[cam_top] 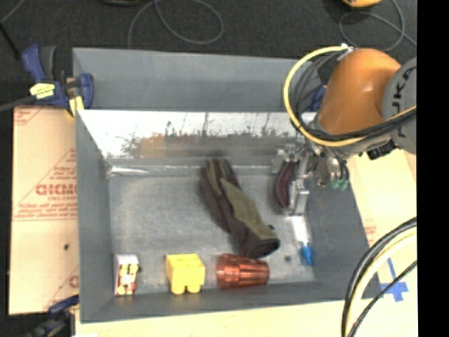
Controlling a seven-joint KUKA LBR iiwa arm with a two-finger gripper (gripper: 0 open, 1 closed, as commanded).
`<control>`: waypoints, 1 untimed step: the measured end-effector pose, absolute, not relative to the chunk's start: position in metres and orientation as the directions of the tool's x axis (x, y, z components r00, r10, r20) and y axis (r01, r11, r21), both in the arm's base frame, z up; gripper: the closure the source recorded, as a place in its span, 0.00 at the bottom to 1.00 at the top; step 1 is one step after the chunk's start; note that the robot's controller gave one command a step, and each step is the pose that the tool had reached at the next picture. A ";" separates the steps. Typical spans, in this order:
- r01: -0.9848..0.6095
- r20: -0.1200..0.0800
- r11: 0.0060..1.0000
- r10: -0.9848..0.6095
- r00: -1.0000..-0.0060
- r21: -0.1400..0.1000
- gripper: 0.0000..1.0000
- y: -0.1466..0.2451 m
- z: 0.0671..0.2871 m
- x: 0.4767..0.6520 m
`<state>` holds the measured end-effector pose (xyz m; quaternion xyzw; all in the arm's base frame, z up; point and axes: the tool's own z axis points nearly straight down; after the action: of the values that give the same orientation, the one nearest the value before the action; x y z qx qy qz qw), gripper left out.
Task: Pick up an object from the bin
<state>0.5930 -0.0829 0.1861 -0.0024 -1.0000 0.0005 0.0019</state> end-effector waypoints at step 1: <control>0.003 -0.004 1.000 0.003 -1.000 -0.002 0.00 -0.083 0.191 0.595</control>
Offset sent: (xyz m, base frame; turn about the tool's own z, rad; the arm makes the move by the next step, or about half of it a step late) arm -0.0991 0.0308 -0.0991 -0.2112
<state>0.5945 -0.0827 0.1908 -0.0016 -1.0000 0.0009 -0.0021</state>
